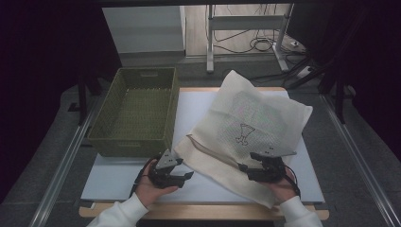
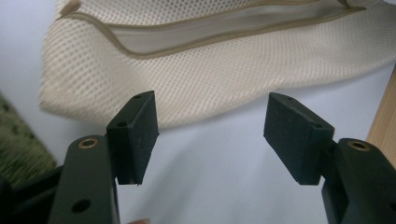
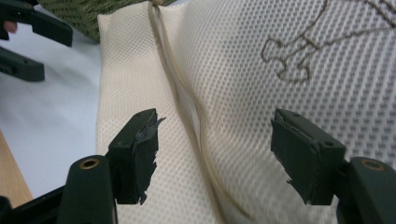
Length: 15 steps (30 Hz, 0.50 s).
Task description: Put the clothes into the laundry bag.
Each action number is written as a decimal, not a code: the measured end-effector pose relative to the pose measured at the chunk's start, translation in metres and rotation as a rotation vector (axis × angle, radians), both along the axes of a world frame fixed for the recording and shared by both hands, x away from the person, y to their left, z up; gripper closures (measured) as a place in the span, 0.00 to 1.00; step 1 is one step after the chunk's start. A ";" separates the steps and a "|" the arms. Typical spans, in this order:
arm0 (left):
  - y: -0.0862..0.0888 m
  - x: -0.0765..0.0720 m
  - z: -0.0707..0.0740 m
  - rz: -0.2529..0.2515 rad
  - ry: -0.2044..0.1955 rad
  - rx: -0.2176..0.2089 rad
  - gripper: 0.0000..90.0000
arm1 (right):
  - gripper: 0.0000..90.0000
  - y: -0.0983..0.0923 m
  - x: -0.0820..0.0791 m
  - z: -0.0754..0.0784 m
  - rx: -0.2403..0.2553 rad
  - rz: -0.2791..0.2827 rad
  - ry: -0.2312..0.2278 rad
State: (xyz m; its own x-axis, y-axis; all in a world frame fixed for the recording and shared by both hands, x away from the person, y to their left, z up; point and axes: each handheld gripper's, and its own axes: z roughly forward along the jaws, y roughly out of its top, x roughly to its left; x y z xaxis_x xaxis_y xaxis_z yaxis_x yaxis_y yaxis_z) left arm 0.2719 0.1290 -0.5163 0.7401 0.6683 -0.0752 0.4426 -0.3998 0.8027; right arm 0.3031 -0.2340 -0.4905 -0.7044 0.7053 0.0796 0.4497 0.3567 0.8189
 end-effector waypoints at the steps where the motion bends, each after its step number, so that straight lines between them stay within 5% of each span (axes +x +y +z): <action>1: 0.003 -0.002 0.000 0.005 0.000 0.001 0.38 | 0.36 -0.001 -0.002 -0.001 0.001 -0.002 -0.002; 7: 0.020 -0.010 -0.002 0.037 0.009 -0.010 0.38 | 0.34 -0.002 -0.017 -0.008 -0.019 0.012 -0.022; 15: 0.024 -0.011 -0.002 0.041 0.009 -0.009 0.38 | 0.34 -0.001 -0.016 -0.009 -0.020 0.011 -0.022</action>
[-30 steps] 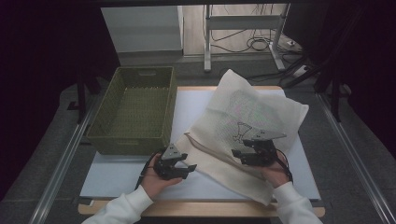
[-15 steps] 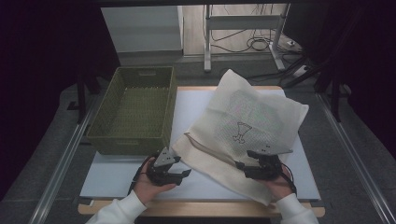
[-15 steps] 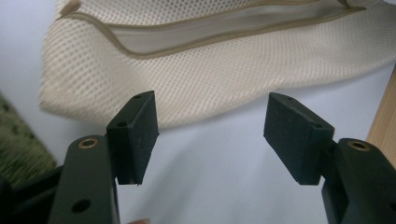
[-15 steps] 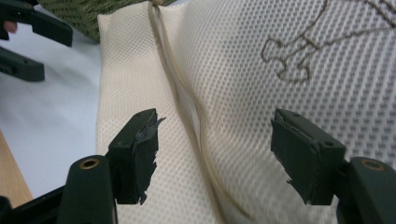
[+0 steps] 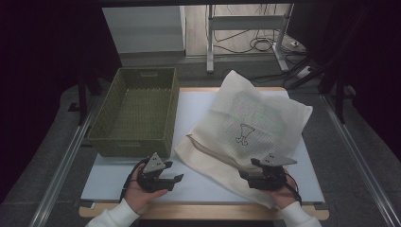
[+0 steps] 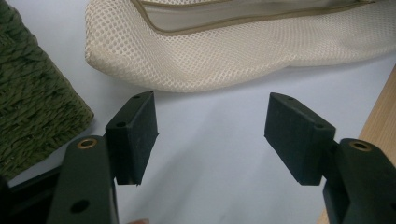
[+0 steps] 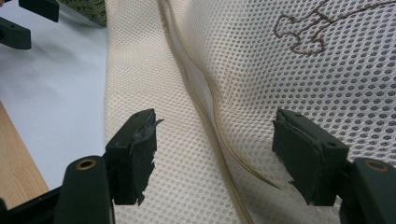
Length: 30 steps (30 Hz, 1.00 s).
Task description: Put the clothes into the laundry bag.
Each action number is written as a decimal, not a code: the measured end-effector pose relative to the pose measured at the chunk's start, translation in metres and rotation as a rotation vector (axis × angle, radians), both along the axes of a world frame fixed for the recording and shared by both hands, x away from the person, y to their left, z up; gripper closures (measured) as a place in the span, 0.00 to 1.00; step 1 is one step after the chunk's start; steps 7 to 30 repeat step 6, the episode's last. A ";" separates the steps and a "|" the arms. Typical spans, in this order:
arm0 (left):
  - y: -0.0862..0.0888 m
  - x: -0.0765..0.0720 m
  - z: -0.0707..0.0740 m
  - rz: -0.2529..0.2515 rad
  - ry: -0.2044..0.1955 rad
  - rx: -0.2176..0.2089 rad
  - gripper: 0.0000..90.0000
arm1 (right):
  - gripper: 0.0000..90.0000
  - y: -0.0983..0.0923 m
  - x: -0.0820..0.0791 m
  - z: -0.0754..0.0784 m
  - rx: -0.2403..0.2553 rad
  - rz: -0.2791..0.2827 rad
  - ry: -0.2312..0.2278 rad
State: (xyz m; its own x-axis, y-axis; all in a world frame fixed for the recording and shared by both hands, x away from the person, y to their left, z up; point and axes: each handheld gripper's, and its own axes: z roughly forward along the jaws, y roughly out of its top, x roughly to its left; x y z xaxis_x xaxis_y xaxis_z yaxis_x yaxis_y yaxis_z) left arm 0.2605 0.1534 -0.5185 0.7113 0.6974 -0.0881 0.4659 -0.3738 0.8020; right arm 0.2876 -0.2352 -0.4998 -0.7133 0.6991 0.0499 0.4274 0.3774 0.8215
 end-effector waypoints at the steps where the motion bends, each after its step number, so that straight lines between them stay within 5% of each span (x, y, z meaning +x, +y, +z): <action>1: 0.000 0.000 0.000 0.000 -0.002 0.001 0.38 | 0.34 0.000 0.000 0.000 -0.001 0.000 0.000; 30: 0.002 0.001 0.001 0.004 -0.002 -0.006 0.37 | 0.34 0.000 0.000 0.000 -0.005 0.000 -0.003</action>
